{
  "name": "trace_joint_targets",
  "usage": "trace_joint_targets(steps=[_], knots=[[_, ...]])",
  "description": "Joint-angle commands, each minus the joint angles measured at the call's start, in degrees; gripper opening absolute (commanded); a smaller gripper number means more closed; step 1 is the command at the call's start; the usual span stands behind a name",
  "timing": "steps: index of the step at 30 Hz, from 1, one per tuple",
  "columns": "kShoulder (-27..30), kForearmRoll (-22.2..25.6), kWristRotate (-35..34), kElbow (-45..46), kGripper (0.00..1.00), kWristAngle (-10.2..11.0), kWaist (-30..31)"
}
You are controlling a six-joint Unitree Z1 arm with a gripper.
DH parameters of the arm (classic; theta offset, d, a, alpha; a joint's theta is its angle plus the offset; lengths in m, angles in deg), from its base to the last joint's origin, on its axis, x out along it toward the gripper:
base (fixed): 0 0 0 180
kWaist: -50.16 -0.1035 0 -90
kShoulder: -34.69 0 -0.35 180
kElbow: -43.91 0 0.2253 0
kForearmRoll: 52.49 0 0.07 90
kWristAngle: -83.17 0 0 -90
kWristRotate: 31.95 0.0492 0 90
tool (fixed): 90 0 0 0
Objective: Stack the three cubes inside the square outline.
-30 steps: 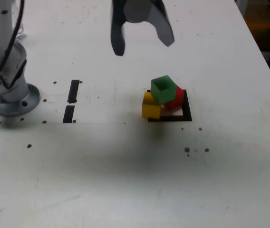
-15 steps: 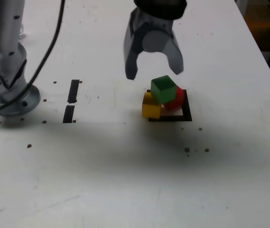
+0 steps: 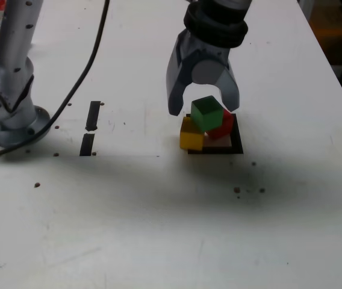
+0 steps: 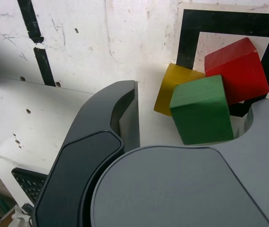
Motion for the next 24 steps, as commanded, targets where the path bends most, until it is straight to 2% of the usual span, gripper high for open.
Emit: trace_joint_targets(steps=[1,11,15,17,22,24], knots=[[-0.5,-0.3,0.2,-0.3,0.85,-0.1,0.1],[-2.3,-1.7,0.7,-0.5,0.85,-0.3,-0.2],[-2.5,-1.8,1.0,-0.2,0.80,-0.2,-0.5],[-2.6,-1.8,1.0,0.0,0.74,0.2,-0.6],[-2.6,-4.2,2.0,-0.4,0.38,2.4,-0.7],[-2.6,-5.1,2.4,-0.6,0.30,2.7,-0.7]])
